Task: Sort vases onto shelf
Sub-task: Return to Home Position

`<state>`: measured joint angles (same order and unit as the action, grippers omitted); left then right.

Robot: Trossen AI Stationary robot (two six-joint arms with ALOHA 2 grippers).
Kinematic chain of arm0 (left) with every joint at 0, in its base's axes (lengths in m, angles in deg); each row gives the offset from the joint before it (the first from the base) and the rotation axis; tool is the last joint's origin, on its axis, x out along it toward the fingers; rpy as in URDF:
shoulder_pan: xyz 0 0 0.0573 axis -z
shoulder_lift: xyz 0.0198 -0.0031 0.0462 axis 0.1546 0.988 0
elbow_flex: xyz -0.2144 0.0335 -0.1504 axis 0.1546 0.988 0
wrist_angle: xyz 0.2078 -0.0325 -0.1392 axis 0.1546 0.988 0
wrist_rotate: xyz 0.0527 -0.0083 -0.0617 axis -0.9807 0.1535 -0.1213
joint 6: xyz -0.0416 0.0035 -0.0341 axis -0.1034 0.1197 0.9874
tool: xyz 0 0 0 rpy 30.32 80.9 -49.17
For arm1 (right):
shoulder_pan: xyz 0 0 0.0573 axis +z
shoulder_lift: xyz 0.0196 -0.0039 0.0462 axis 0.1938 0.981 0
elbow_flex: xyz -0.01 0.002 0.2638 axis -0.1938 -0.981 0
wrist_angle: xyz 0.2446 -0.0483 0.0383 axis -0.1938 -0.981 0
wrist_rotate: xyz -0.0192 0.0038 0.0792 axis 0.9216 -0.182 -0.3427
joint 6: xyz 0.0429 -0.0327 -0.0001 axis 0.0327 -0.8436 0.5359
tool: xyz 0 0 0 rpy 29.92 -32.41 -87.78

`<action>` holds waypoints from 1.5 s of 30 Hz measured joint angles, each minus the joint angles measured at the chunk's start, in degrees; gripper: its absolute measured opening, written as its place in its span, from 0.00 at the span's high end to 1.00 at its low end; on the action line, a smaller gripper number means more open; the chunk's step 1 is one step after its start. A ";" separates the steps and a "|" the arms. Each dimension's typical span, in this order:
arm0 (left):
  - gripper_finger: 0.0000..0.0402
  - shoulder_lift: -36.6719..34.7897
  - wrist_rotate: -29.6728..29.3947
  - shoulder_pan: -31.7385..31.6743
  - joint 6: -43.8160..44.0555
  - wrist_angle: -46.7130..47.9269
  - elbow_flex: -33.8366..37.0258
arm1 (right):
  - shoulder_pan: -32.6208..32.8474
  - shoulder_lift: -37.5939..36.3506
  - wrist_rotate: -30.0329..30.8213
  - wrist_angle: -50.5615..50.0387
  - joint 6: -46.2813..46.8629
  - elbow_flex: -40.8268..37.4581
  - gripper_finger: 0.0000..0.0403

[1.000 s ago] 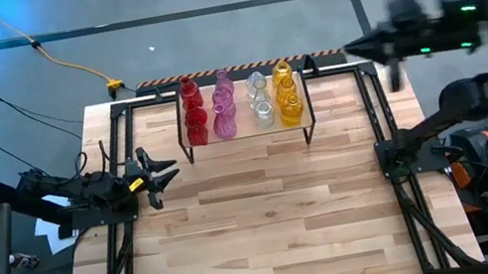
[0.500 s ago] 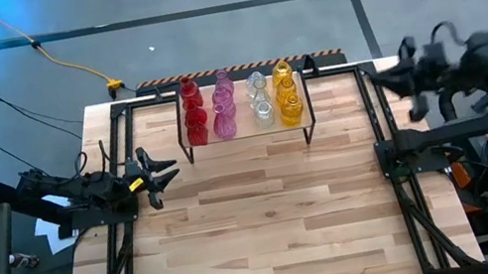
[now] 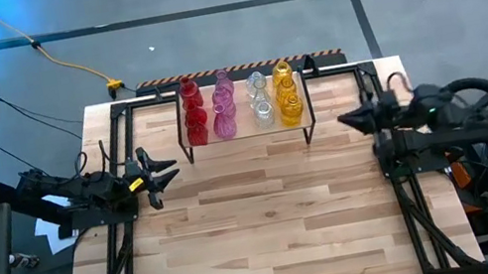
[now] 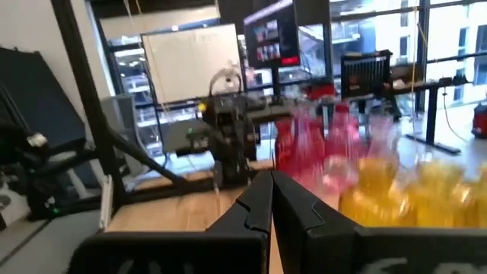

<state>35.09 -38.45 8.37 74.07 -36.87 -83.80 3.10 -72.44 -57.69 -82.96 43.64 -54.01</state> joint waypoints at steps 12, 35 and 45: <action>0.70 0.00 0.00 0.00 0.00 -3.06 1.14 | 0.00 -1.19 -2.86 27.49 4.51 -22.55 1.00; 0.70 0.00 0.00 0.01 0.00 -3.03 1.14 | 0.00 -1.15 -4.40 23.30 15.67 -28.17 1.00; 0.70 0.00 0.00 0.02 0.02 -3.03 1.14 | 0.00 -1.17 -4.20 22.05 20.78 -28.19 1.00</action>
<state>35.09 -38.45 8.38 74.08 -39.91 -82.66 3.10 -73.61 -61.89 -60.91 64.42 -82.20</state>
